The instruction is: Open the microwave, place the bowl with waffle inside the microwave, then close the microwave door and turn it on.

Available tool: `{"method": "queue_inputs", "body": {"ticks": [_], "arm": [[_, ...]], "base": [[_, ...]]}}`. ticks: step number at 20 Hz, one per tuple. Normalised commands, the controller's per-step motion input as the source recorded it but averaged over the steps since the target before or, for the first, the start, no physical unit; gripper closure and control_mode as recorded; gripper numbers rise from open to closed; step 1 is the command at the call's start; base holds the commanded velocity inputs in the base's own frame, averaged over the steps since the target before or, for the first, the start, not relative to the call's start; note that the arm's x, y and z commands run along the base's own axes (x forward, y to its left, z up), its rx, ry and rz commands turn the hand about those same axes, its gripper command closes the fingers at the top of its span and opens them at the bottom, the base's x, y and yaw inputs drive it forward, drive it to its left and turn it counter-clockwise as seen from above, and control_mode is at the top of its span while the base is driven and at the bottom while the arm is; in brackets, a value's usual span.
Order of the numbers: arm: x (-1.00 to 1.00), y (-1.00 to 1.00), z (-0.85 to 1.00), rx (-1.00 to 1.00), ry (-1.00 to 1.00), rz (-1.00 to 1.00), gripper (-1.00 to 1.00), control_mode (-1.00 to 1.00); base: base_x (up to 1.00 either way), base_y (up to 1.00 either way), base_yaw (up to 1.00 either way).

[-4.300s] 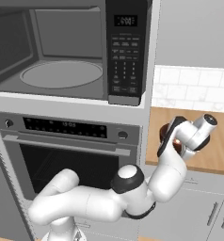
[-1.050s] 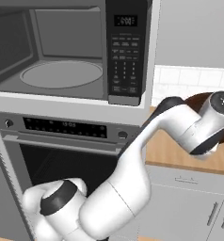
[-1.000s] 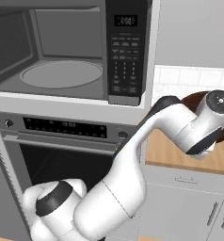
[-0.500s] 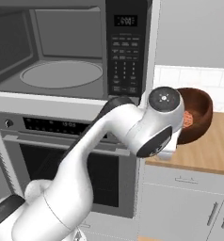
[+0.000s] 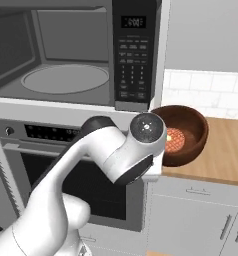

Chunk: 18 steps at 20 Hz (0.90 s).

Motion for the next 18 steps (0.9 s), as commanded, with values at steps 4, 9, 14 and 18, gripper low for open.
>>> {"method": "queue_inputs", "body": {"ticks": [4, 9, 14, 18], "arm": [[-0.01, 0.90, 0.27, 0.00, 0.00, 0.22, 1.00, -1.00], [0.01, 0.95, 0.31, 0.00, 0.05, 0.21, 1.00, -1.00], [0.00, 1.00, 0.24, -0.01, 0.01, 0.18, 1.00, -1.00], [-0.01, 1.00, 0.17, 0.00, 0.00, 0.22, 1.00, -1.00]], "base": [[0.00, 0.00, 0.00], [0.00, 0.00, 0.00], [0.00, 0.00, 0.00], [0.00, 0.00, 0.00]]}}
